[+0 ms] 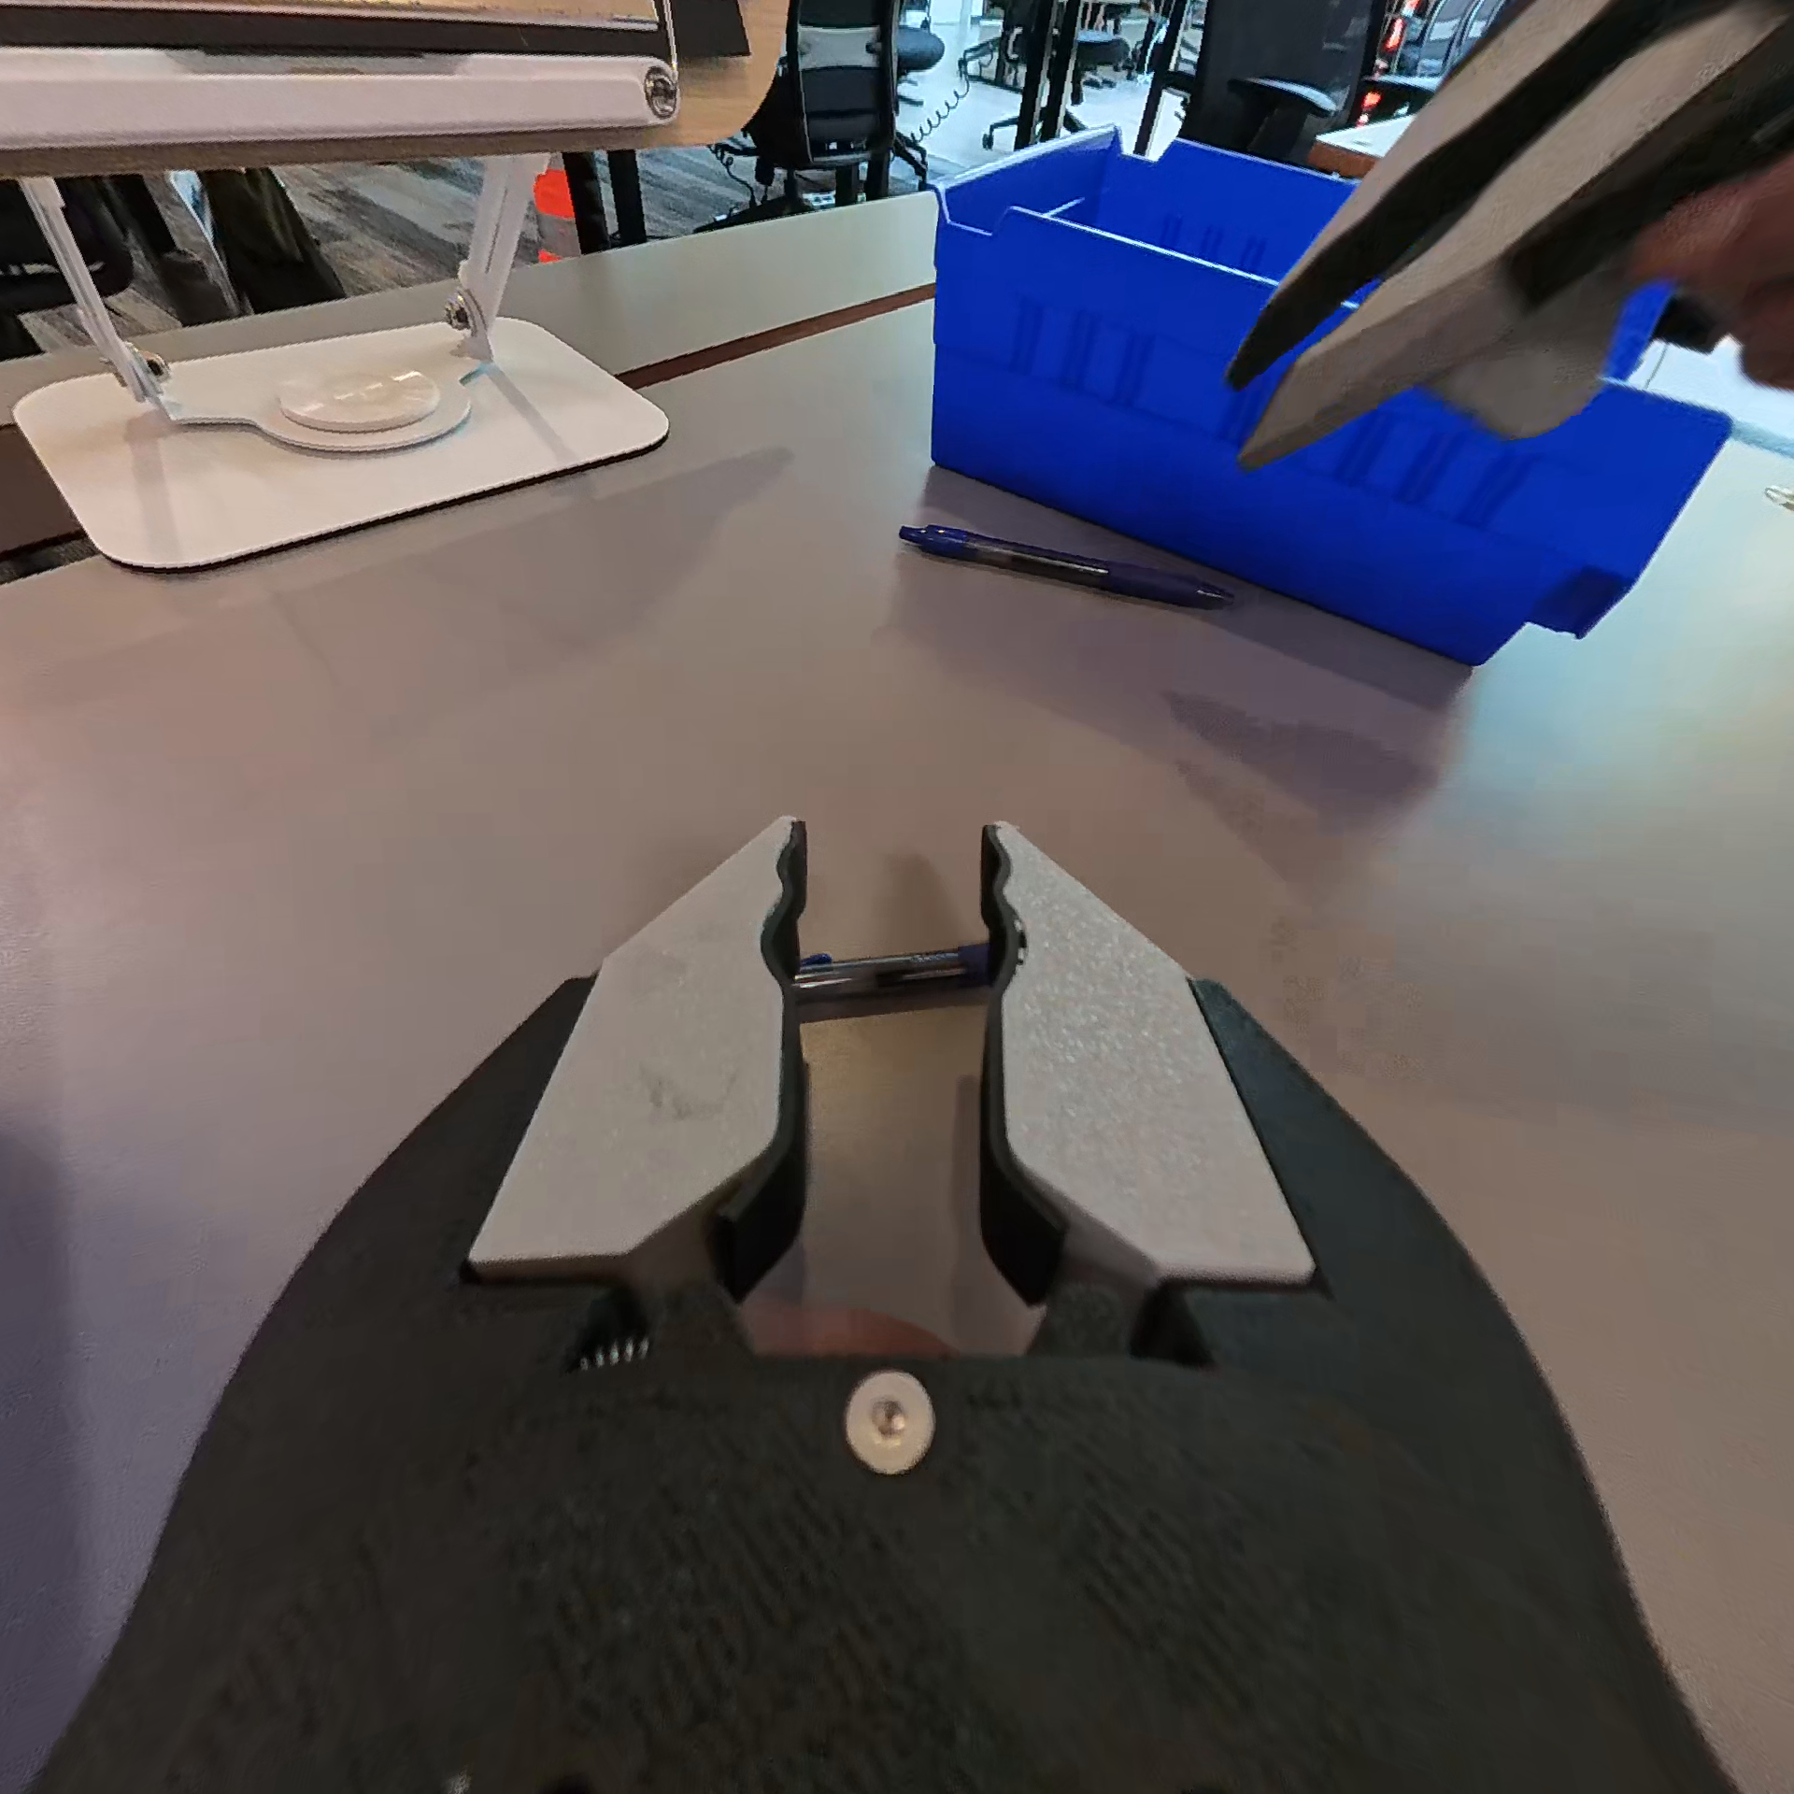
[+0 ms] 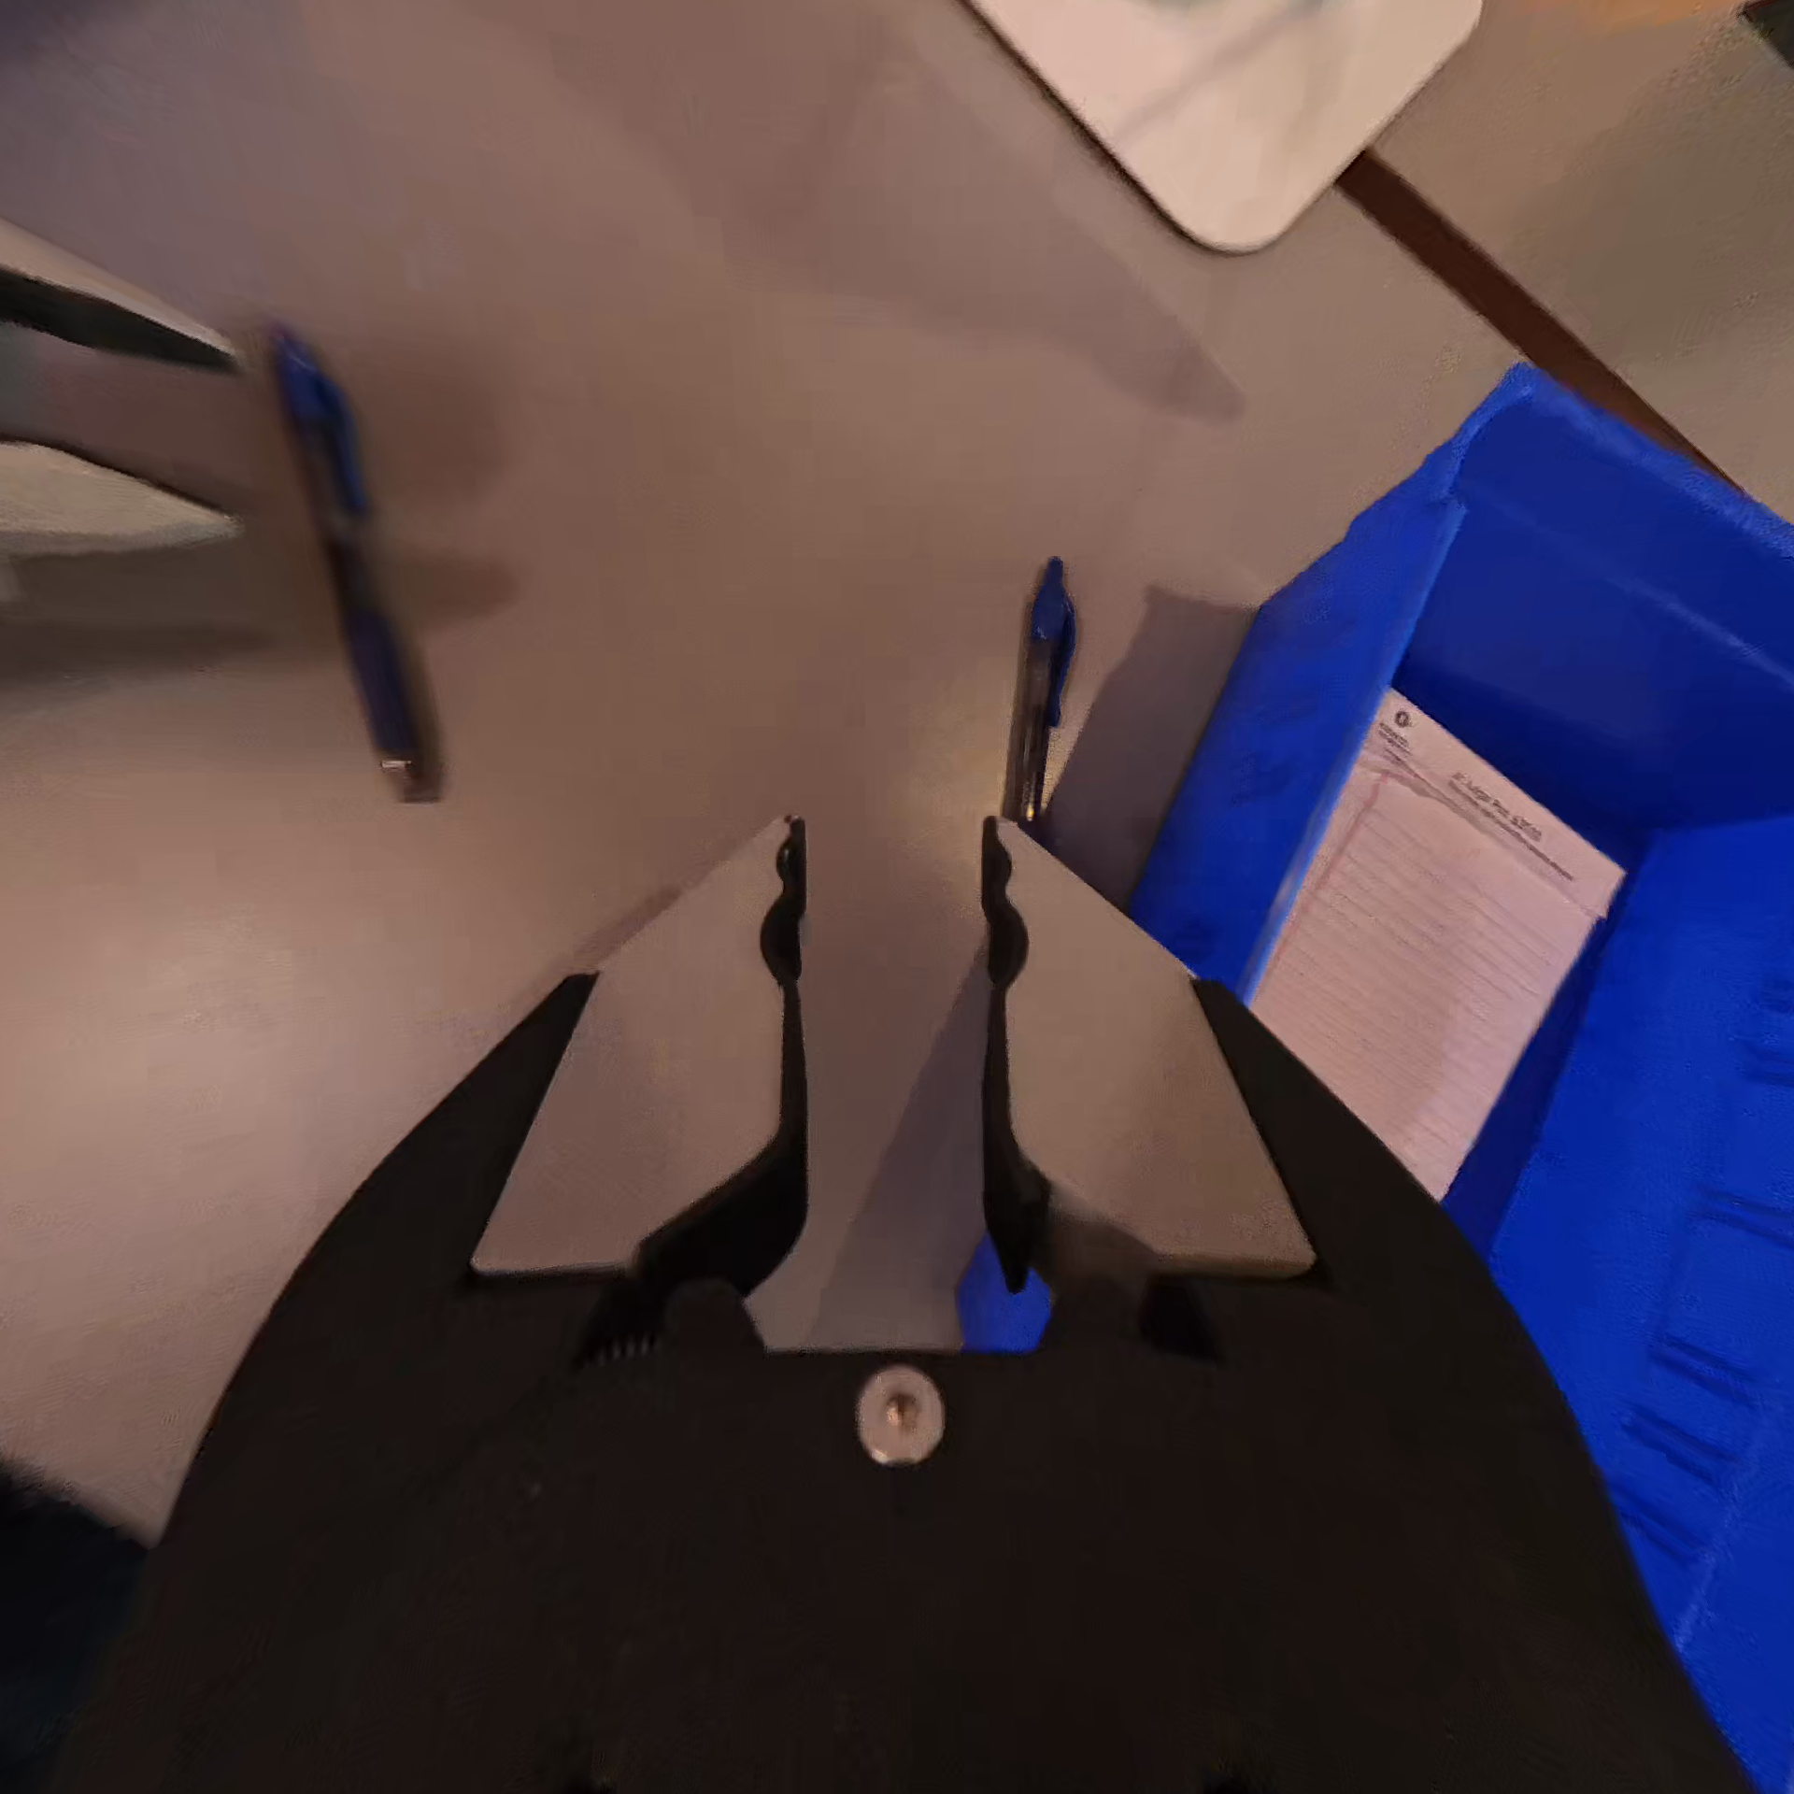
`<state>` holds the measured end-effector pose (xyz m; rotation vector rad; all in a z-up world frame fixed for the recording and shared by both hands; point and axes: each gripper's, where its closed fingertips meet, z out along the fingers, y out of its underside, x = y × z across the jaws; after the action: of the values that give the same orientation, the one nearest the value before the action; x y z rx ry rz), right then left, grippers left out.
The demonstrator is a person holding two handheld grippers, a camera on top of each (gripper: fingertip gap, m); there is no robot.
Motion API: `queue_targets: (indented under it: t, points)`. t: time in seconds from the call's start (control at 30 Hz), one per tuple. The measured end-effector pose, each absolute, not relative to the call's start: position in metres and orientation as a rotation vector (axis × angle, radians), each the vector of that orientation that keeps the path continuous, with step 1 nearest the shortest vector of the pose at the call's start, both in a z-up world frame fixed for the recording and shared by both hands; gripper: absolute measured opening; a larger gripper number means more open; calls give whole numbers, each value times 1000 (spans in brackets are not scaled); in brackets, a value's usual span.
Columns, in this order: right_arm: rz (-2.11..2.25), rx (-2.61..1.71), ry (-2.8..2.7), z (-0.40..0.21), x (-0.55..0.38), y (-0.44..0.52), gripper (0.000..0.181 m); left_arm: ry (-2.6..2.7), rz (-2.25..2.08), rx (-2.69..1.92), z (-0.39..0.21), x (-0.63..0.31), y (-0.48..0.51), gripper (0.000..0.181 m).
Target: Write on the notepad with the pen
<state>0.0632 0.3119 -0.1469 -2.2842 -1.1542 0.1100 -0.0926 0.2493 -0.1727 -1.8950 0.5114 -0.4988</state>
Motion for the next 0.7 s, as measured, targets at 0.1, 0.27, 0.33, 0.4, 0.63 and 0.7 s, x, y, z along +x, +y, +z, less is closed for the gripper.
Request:
queue_targets:
  t: [0.1,0.27,0.33,0.4,0.63,0.7]
  points:
    - [-121,-2347,-1170,-184,67,336,29,512,-503,-1901,-173,-92,250,34]
    - [-198,-2522,-1086,-214,81,364,34,527,-505,-1901,-174,-89,248,33]
    - [-249,-2573,-1081,-221,86,369,32,533,-521,-1907,-175,-87,247,33]
    - [-297,-2624,-1089,-231,89,370,30,532,-544,-1913,-175,-84,246,33]
    - [-213,-2657,-1201,-235,78,360,7,522,-572,-1926,-176,-84,245,33]
    - [-84,-2664,-1204,-233,70,350,6,526,-568,-1926,-176,-83,244,33]
